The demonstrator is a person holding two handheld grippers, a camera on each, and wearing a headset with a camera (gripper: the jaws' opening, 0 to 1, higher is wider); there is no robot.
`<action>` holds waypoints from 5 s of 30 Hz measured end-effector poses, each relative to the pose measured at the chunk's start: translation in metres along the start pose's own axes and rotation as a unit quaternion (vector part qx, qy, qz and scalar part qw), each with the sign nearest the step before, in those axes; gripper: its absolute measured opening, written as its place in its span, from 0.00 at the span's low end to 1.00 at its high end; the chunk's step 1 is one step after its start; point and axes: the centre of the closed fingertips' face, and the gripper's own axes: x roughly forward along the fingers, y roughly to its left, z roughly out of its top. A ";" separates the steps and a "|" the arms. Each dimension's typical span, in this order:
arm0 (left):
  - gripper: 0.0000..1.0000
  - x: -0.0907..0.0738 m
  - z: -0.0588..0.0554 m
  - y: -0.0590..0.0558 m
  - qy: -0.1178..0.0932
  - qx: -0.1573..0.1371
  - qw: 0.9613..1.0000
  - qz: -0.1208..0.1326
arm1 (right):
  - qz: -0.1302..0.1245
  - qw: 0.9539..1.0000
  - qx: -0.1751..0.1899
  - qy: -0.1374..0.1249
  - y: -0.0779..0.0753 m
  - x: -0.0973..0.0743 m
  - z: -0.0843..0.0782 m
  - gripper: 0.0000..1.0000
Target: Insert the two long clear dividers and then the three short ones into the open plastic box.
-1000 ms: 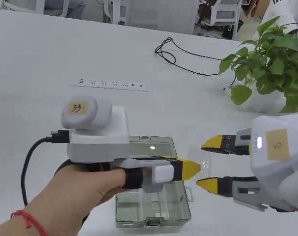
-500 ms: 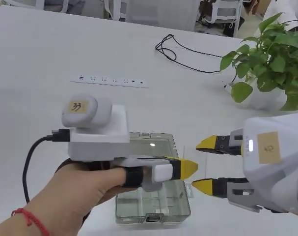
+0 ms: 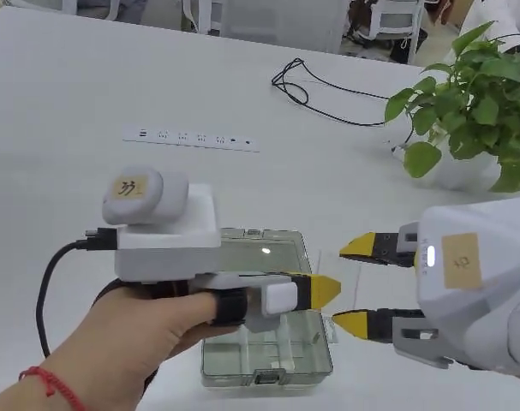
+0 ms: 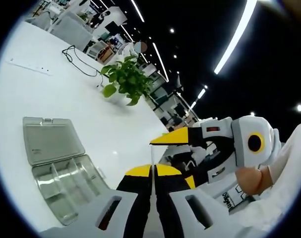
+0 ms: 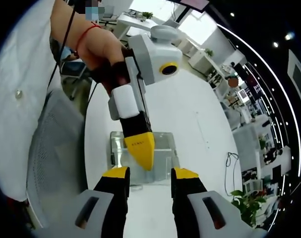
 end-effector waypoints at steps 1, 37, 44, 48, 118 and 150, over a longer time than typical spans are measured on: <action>0.00 -0.001 0.001 0.000 -0.001 0.004 1.000 0.001 | 0.000 1.000 0.004 -0.004 -0.002 -0.002 0.001 0.34; 0.00 -0.043 -0.042 -0.021 0.028 0.318 0.943 -0.095 | 0.347 0.923 0.102 -0.133 0.049 -0.014 0.040 0.05; 0.00 -0.045 -0.045 -0.021 0.028 0.318 0.943 -0.099 | 0.360 0.918 0.097 -0.131 0.056 -0.013 0.044 0.03; 0.00 -0.046 -0.046 -0.021 0.029 0.317 0.943 -0.098 | 0.361 0.919 0.093 -0.132 0.058 -0.013 0.045 0.03; 0.66 -0.085 -0.049 0.061 0.042 0.302 0.951 0.052 | 0.286 0.949 0.098 -0.091 0.024 0.040 0.010 0.03; 1.00 -0.083 -0.054 0.085 0.052 0.291 0.952 0.080 | 0.264 0.955 0.103 -0.082 0.017 0.104 -0.024 0.03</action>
